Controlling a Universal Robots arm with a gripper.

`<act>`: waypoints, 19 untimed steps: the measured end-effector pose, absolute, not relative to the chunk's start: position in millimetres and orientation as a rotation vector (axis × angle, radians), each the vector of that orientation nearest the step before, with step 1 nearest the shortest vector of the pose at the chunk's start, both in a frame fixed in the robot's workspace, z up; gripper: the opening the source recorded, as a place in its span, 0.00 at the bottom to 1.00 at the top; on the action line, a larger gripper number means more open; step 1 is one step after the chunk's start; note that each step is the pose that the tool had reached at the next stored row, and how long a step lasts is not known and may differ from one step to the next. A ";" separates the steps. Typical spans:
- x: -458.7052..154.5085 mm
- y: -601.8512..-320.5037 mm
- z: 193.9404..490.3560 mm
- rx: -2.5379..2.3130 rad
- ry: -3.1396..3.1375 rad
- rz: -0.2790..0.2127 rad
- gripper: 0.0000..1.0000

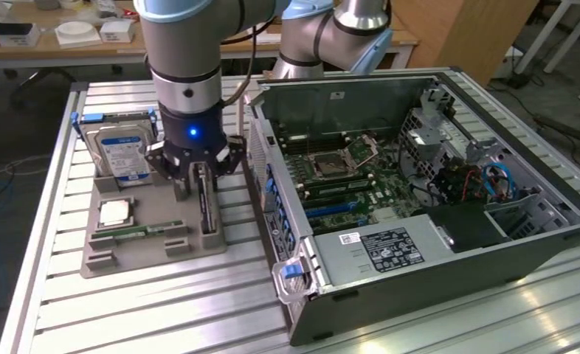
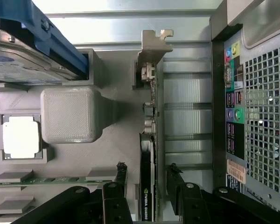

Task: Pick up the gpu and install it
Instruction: 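Pick up the gpu and move the gpu toward the slot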

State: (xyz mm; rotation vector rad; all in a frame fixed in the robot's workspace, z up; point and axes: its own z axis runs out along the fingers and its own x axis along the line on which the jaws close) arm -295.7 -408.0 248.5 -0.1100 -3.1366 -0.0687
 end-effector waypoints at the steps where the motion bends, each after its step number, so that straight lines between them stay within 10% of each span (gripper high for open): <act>1: -295.7 -408.0 247.6 -0.128 -3.136 -0.069 0.47; 19: -293.5 -408.0 231.2 -0.114 -3.135 -0.068 0.47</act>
